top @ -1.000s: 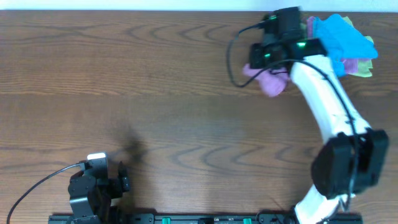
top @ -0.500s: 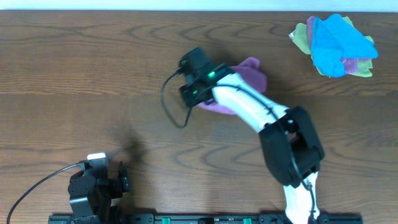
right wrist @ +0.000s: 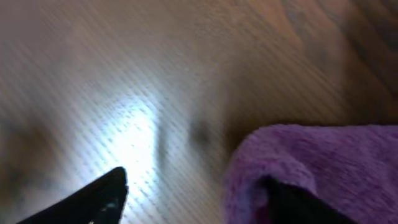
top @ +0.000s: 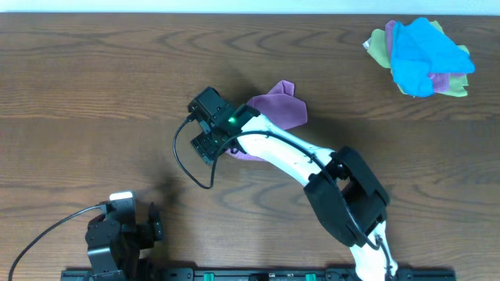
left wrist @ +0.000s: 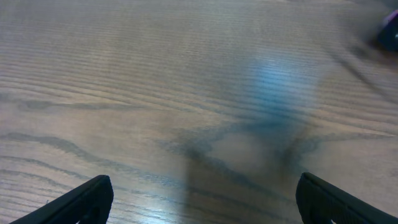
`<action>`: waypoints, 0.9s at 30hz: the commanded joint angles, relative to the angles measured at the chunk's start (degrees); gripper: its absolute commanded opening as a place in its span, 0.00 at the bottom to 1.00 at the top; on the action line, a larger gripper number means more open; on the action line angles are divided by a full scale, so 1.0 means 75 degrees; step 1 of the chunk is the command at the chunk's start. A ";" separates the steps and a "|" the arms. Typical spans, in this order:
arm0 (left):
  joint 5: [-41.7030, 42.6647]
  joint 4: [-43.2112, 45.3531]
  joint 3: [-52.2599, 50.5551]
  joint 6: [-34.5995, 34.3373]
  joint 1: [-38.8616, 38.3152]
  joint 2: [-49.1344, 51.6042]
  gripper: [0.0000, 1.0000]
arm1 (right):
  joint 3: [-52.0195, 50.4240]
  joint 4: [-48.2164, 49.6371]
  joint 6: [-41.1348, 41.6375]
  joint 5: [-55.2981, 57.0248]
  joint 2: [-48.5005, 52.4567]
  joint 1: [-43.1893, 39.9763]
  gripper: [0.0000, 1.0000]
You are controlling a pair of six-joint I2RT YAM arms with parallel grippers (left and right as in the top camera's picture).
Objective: Fold the cloth
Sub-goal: 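Pull the purple cloth off the pile toward the table center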
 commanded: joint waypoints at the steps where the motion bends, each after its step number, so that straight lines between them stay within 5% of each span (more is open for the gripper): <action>1: -0.0169 -0.0175 -0.0274 0.0166 -0.0032 -0.0050 0.95 | 0.0032 0.0000 0.0207 0.0312 -0.0152 -0.0262 0.77; 16: -0.0169 -0.0175 -0.0274 0.0166 -0.0032 -0.0050 0.95 | 0.0099 -0.0600 0.1332 -0.0991 -0.2384 -0.1524 0.78; 23: -0.0169 -0.0175 -0.0274 0.0166 -0.0032 -0.0050 0.95 | 0.0050 -0.1967 0.2261 -0.1303 -0.2530 -0.1574 0.75; 27: -0.0169 -0.0175 -0.0274 0.0163 -0.0032 -0.0050 0.95 | -0.0356 -0.1574 0.2885 -0.2343 -0.2532 -0.1912 0.76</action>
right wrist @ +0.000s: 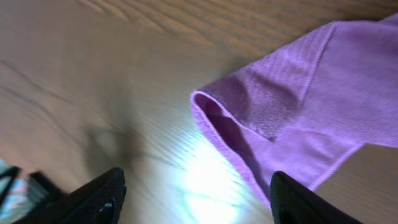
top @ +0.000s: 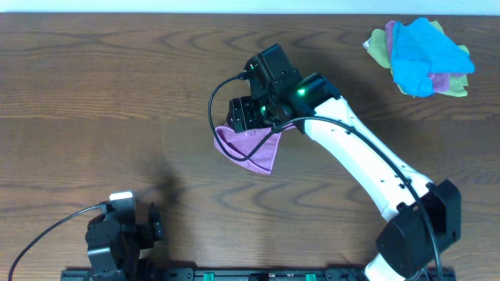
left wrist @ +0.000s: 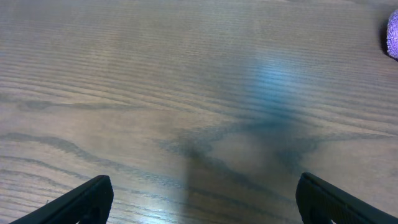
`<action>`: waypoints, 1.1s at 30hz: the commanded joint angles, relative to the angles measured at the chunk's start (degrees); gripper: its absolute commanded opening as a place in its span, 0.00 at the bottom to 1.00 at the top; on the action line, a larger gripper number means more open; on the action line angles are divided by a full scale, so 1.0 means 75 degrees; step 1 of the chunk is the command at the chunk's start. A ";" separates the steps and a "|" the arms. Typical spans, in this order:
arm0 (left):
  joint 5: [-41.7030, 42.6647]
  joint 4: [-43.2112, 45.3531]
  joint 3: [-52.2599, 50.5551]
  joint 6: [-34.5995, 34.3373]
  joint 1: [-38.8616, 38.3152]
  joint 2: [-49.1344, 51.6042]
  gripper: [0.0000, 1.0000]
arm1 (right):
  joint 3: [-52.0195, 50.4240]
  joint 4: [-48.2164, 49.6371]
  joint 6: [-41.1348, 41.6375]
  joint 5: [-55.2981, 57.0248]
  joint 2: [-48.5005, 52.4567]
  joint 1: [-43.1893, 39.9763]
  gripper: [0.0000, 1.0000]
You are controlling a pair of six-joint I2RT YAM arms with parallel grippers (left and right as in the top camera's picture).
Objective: Fold the cloth
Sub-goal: 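Pull the purple cloth off the pile toward the table center, then drag the purple cloth leftward with the right gripper, spreading it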
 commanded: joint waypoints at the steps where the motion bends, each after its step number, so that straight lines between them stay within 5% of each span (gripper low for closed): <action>1: -0.0169 -0.0175 -0.0274 0.0166 -0.0029 -0.0050 0.95 | -0.0484 0.0338 0.0682 -0.1020 0.0012 -0.0347 0.77; 14: -0.0169 -0.0175 -0.0274 0.0166 -0.0029 -0.0050 0.95 | -0.3293 0.4701 0.2690 -0.2005 0.0172 -0.0857 0.79; 33: -0.0169 -0.0175 -0.0274 0.0166 -0.0029 -0.0050 0.95 | -0.3351 0.4768 0.3031 -0.1431 0.0962 -0.0807 0.71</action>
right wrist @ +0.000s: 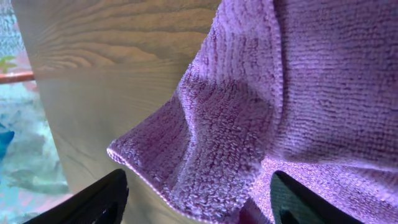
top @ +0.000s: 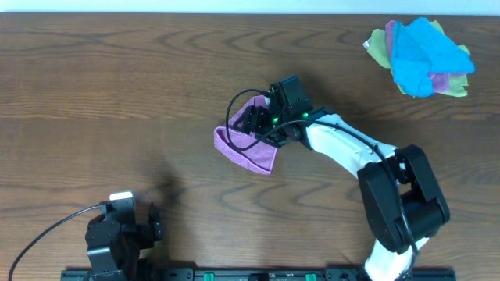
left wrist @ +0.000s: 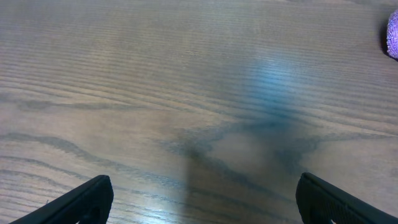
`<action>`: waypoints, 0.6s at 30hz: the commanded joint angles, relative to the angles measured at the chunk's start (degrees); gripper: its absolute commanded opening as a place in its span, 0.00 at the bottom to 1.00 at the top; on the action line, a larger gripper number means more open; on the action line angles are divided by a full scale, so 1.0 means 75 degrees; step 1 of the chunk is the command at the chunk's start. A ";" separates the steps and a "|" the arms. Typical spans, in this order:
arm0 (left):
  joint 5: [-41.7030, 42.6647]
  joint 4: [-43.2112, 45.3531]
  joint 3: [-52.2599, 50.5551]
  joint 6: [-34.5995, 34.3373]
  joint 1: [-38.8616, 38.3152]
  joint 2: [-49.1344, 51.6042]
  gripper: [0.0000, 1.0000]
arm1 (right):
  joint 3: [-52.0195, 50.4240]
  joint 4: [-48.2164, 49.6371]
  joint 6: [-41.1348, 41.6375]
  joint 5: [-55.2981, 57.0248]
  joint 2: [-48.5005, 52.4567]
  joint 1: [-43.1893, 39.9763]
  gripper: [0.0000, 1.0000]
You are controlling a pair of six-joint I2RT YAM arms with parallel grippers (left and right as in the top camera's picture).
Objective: Fold the cloth
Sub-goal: 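Drag the purple cloth leftward with the right gripper, spreading it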
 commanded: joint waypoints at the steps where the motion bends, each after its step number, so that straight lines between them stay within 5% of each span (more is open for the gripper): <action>1: -0.0169 -0.0175 -0.0274 0.0163 -0.0029 -0.0050 0.95 | -0.0052 0.0099 0.0079 0.0154 0.0108 0.0038 0.69; 10: -0.0169 -0.0175 -0.0274 0.0166 -0.0029 -0.0050 0.95 | -0.0052 0.0702 0.0245 0.0073 0.0726 0.0099 0.51; 15: -0.0169 -0.0175 -0.0274 0.0166 -0.0029 -0.0050 0.95 | -0.0050 0.1282 0.0242 0.0122 0.0729 0.0117 0.08; 18: -0.0169 -0.0175 -0.0274 0.0163 -0.0029 -0.0050 0.95 | -0.0041 0.1437 0.0242 0.0122 0.0726 0.0117 0.01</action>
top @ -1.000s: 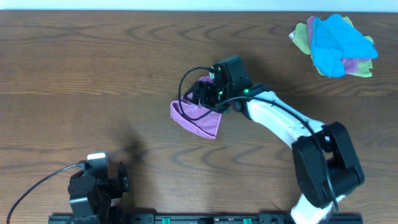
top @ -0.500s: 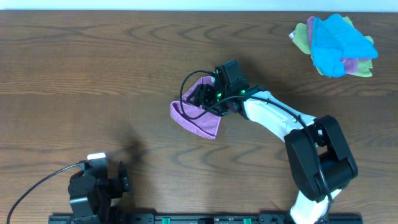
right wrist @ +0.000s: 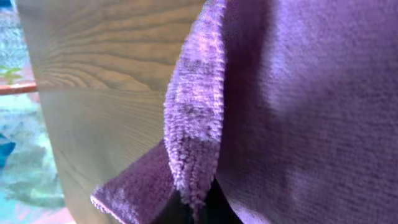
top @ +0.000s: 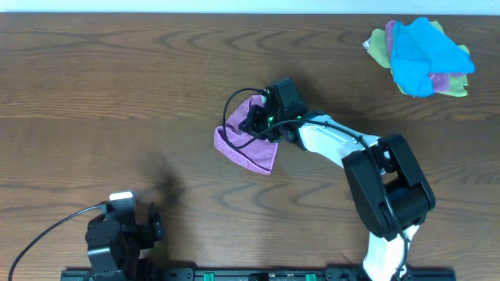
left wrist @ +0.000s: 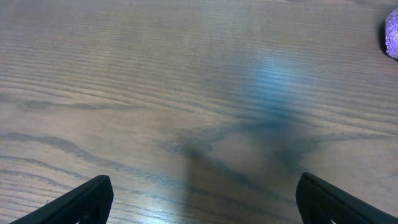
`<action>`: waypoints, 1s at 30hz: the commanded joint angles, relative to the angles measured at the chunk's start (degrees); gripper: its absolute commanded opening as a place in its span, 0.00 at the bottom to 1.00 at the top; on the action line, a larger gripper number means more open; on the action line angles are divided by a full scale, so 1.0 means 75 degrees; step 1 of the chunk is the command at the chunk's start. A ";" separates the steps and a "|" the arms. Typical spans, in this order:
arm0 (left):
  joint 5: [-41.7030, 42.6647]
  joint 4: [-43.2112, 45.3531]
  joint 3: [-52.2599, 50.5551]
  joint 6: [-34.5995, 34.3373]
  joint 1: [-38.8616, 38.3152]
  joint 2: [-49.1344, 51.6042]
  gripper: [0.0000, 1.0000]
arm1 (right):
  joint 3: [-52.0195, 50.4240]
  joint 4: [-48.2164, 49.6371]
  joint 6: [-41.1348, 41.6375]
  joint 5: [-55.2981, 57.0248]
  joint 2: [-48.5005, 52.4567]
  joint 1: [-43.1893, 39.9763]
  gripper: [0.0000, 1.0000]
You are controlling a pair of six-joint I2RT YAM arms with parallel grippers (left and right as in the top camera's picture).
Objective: Fold the cloth
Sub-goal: 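Drag the purple cloth leftward with the right gripper, spreading it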
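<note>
The purple cloth (top: 251,154) lies folded over near the middle of the table, tapering toward the front. My right gripper (top: 261,125) is down at its far edge and shut on a raised fold of it. In the right wrist view that fuzzy fold (right wrist: 193,130) runs down into the closed right gripper (right wrist: 196,208), with more of the purple cloth (right wrist: 292,93) filling the right side. My left gripper (left wrist: 200,208) is open over bare wood at the front left, far from the cloth. A purple scrap of the cloth (left wrist: 392,34) shows at its view's right edge.
A heap of blue, green and pink cloths (top: 422,55) sits at the far right corner. The parked left arm (top: 117,230) and its cable occupy the front left edge. The right arm (top: 344,144) stretches across the table's centre right.
The right gripper's fingers stood apart either side of a ridge of the purple cloth; now they are shut on that ridge. The right wrist has shifted slightly left. The left arm is unchanged.
First the right gripper was low at the left of the bunched purple cloth. Then it was open above the cloth, which lay flatter and folded over. Then it was down at the cloth's far edge, still open, and now it pinches a fold there.
</note>
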 commanded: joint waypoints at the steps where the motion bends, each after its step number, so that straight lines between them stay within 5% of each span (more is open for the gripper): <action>1: -0.0166 -0.0175 -0.0274 0.0166 -0.0029 -0.0050 0.95 | -0.0012 0.0035 0.0006 0.0000 -0.0006 0.0058 0.01; 23: -0.0166 -0.0175 -0.0274 0.0166 -0.0029 -0.0050 0.95 | 0.0688 0.0796 -0.0606 0.0778 0.0058 0.0694 0.01; 30: -0.0166 -0.0175 -0.0274 0.0166 -0.0029 -0.0050 0.95 | 0.1781 0.0976 -0.0775 0.0370 0.1341 0.0973 0.01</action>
